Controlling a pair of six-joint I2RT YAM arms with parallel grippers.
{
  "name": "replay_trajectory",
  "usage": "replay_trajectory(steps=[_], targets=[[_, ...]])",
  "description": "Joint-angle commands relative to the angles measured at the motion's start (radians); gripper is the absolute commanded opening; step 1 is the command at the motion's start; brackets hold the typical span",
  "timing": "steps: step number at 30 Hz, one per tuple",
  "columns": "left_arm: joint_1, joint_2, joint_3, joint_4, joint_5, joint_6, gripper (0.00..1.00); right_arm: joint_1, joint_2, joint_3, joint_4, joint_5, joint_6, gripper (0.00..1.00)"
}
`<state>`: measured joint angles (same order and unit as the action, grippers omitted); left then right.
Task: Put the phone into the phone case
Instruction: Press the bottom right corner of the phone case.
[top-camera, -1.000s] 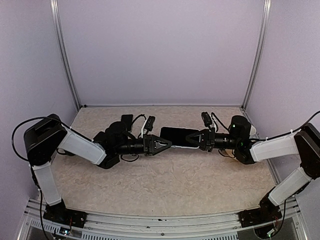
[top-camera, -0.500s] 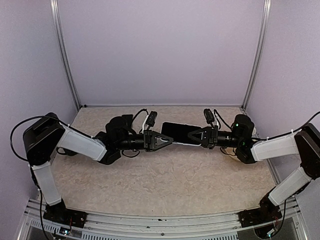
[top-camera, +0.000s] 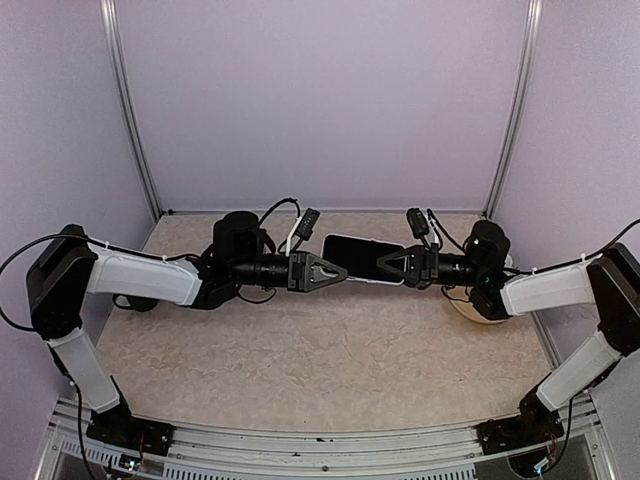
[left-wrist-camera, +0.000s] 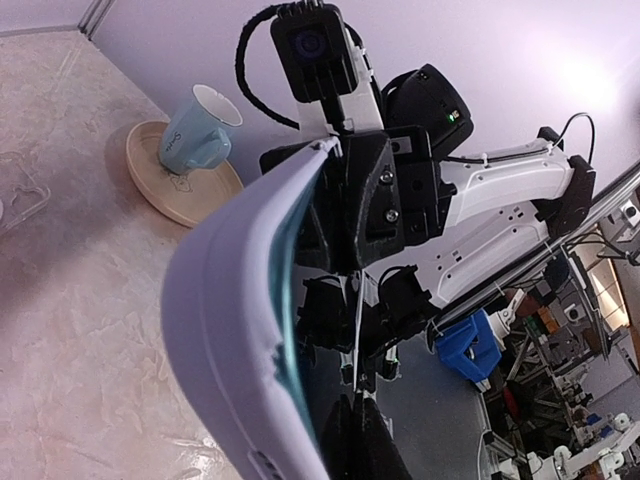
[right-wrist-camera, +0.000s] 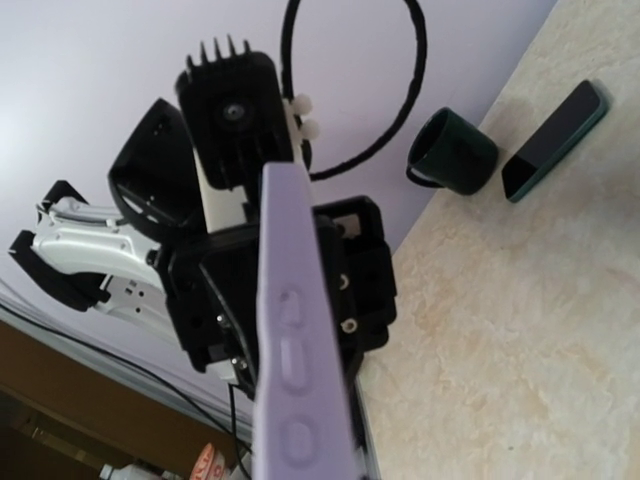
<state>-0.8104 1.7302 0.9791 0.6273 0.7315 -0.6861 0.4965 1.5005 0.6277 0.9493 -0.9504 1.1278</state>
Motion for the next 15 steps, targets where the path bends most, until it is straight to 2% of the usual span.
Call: replay_trajectory(steps=[1, 6, 15], targets=[[-0.068, 0.014, 0.012, -0.22, 0.131, 0.256, 0.01, -0.012, 0.037, 0.03, -0.039, 0.098, 0.161, 0.04], [-0.089, 0.014, 0.06, -0.363, 0.102, 0.355, 0.12, -0.022, 0.055, 0.032, -0.008, 0.08, 0.192, 0.04], [-0.11, 0.024, 0.096, -0.487, 0.022, 0.445, 0.16, -0.034, 0.073, 0.016, 0.048, 0.065, 0.237, 0.04]])
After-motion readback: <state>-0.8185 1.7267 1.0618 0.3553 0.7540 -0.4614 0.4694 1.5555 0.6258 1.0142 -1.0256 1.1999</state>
